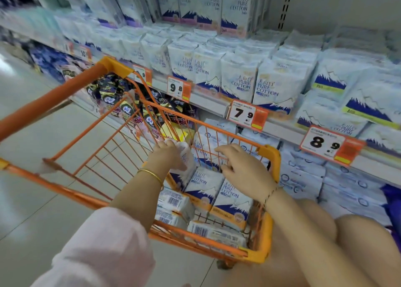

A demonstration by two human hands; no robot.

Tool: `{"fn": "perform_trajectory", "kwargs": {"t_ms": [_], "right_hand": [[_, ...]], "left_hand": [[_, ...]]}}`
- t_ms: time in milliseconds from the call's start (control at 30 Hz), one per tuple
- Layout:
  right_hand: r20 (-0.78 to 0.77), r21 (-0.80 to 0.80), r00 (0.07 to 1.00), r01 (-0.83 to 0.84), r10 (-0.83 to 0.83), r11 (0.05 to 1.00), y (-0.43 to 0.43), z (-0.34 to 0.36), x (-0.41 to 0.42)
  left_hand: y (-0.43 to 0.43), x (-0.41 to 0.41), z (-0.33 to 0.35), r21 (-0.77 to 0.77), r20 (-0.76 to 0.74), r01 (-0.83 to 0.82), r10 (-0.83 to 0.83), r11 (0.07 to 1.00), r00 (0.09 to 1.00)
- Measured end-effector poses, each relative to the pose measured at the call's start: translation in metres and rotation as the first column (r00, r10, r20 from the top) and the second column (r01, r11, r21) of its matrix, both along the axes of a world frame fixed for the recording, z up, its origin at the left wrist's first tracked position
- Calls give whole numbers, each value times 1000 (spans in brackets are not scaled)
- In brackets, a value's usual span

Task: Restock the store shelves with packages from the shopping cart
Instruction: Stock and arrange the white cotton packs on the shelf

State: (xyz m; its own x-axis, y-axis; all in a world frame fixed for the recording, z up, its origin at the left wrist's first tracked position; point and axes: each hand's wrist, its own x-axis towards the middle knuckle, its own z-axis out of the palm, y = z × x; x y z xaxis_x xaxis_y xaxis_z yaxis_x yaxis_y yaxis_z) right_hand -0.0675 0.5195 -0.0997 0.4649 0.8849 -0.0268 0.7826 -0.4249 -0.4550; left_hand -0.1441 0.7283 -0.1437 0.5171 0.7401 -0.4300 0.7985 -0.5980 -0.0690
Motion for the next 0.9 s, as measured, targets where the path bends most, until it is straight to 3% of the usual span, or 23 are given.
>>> {"fn": "perform_trajectory", "kwargs": {"t_ms": [200, 467, 600, 767, 900], "right_hand": [[-19, 19, 1000, 9, -8, 1000, 0, -3, 0], [-14, 67, 1000, 15, -14, 998, -1, -3, 2], [-117, 233, 993, 57, -31, 971, -4, 6, 1], [-254, 402, 965, 172, -71, 899, -19, 66, 19], [-162, 382, 983, 140, -83, 914, -41, 131, 53]], "left_hand": [[-14, 2, 4, 144, -36, 60, -56, 988, 998], [-22, 1, 30, -2, 143, 53, -53, 999, 988], [-37, -6, 87, -61, 218, 205, -187, 977, 958], [-60, -13, 178, -254, 558, 438, -239, 862, 795], [-69, 13, 217, -200, 771, 563, -225, 802, 595]]}}
